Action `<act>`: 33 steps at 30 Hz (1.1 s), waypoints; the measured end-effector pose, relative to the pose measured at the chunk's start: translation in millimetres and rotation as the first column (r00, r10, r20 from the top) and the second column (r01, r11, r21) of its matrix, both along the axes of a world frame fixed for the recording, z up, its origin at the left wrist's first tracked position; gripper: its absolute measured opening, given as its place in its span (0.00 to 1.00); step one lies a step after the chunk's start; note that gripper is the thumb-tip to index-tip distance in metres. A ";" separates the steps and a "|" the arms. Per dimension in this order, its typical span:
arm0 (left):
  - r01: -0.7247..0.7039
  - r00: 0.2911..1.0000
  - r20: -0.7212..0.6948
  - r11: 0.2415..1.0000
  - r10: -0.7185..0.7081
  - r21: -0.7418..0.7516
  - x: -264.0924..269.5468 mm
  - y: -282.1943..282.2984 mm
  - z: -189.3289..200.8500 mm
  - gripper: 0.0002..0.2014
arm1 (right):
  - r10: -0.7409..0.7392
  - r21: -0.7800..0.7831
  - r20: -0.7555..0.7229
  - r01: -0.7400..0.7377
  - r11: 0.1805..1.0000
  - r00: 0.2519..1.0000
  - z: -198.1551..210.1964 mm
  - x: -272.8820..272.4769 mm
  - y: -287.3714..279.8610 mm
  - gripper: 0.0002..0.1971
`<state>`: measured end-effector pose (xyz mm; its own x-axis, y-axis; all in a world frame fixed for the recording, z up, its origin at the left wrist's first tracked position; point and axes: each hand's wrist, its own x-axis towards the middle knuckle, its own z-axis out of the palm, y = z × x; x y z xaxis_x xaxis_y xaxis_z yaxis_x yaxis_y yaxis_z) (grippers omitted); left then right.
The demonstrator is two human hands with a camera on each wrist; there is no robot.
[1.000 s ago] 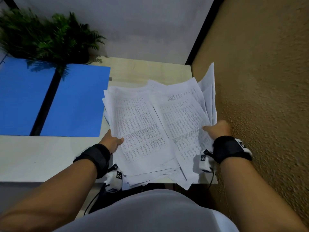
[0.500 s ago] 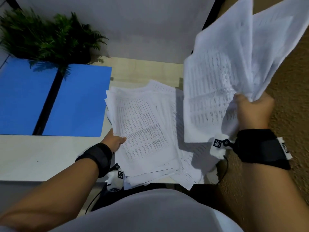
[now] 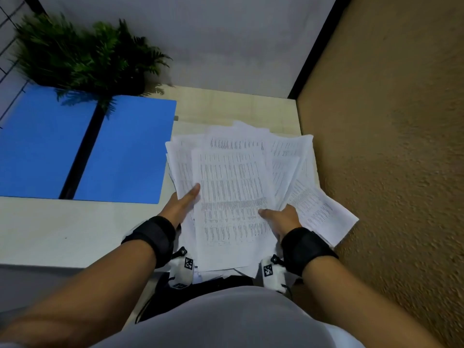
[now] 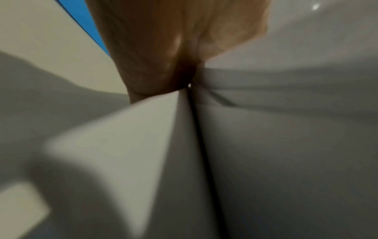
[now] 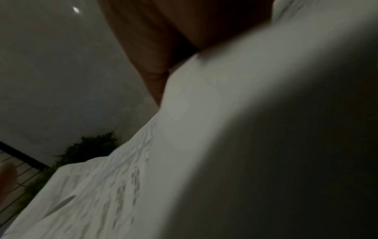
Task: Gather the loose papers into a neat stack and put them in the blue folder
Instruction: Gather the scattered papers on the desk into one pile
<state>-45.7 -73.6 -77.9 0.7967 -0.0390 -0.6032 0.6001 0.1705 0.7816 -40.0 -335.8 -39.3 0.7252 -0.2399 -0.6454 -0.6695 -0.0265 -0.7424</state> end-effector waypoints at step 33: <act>0.079 0.990 0.110 0.993 -0.089 0.091 1.1 0.9 -11.2 0.31 | 0.460 -0.145 -0.020 -0.458 0.877 0.888 -7.5 71.1 25.4 0.24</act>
<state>-44.6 -72.6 -89.1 0.8564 -0.0608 -0.5127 0.5156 0.0521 0.8552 31.1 -310.3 -46.9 0.7853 0.0345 -0.6182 -0.5455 -0.4336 -0.7172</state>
